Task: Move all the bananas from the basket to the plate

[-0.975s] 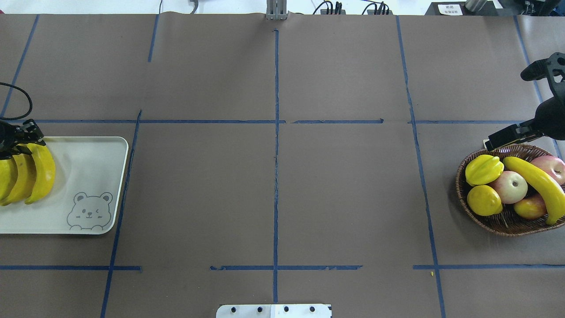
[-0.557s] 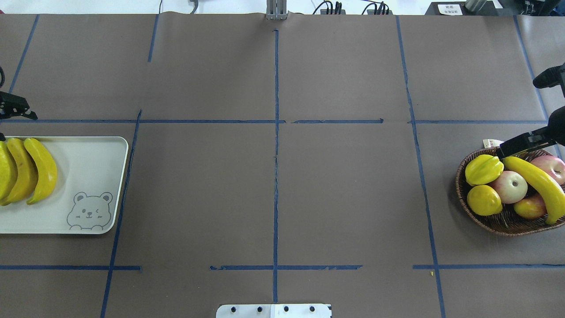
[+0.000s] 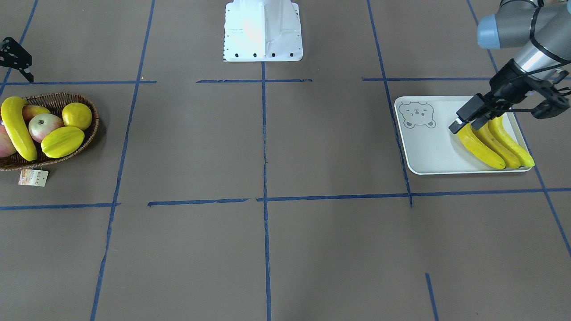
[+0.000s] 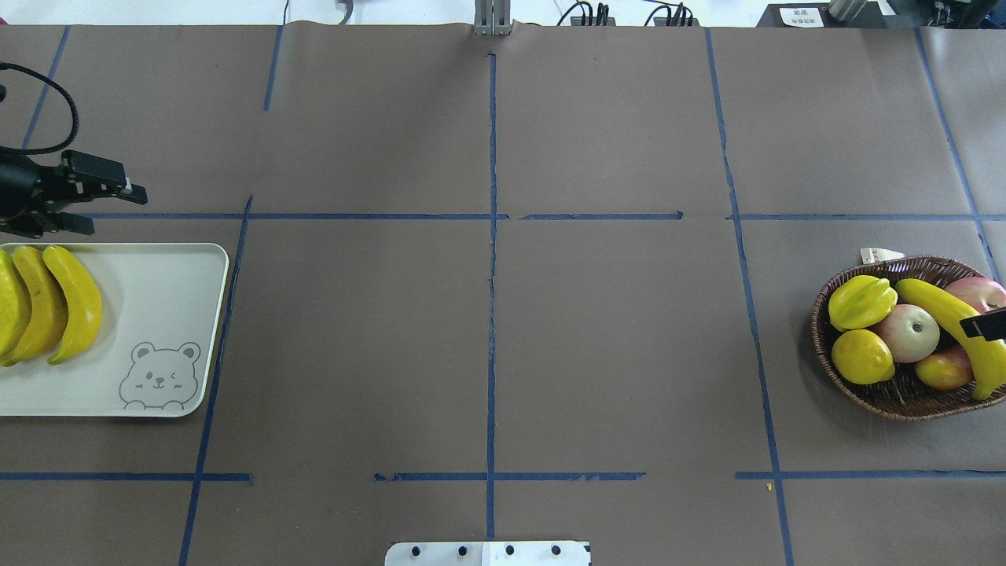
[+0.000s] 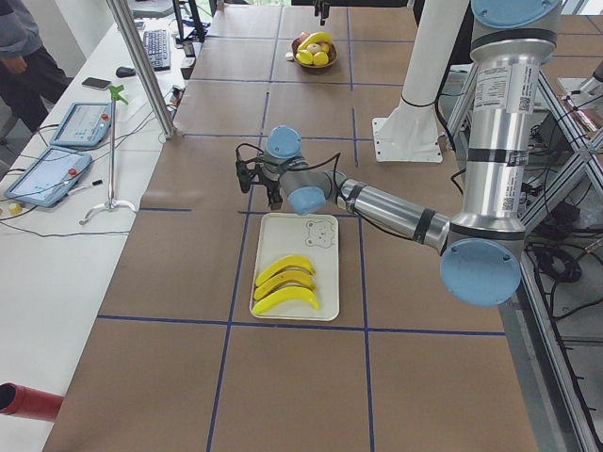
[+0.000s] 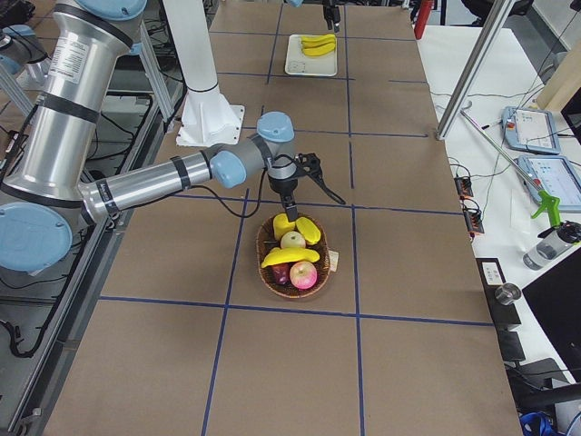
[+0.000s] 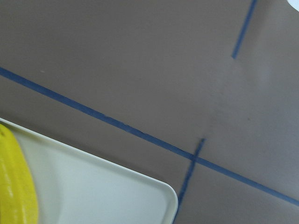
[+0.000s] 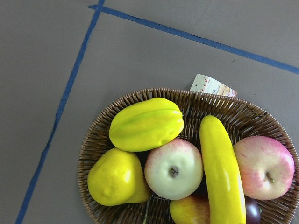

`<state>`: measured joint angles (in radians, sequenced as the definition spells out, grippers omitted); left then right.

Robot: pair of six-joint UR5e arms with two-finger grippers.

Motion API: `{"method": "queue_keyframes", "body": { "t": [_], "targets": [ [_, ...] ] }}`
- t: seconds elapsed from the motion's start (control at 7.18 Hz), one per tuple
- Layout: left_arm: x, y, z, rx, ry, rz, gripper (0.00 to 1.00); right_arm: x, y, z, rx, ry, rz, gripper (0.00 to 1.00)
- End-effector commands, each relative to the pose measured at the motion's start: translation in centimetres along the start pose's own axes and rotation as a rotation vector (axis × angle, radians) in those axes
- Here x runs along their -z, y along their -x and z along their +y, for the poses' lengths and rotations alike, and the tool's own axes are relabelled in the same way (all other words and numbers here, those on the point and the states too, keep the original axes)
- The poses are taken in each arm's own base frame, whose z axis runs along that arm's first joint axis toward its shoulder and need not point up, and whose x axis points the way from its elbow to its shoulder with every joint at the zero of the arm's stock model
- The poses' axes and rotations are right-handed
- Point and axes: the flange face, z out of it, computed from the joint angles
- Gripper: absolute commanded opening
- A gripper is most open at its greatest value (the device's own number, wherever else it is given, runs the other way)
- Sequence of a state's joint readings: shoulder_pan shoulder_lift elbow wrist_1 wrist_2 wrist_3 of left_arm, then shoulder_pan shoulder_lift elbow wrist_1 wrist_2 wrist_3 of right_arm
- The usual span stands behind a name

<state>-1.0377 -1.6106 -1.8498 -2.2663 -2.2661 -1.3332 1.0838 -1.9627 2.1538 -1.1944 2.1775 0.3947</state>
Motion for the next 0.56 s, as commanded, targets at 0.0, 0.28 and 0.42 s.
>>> {"method": "queue_keyframes", "body": {
  "t": [0.0,0.28,0.42],
  "targets": [
    [-2.0,-2.8,2.2,-0.057,0.051,0.030,1.00,-3.2,-4.4,3.0,0.006,-0.039,0.012,0.99],
    [-2.1,-3.3,2.3,-0.062,0.054,0.035,1.00,-4.4,-5.5,3.6,-0.001,-0.023,0.052,0.99],
    [-2.6,-3.4,2.9,-0.069,0.067,0.033,1.00,-5.6,-5.8,3.9,0.003,-0.004,0.073,0.98]
  ]
}}
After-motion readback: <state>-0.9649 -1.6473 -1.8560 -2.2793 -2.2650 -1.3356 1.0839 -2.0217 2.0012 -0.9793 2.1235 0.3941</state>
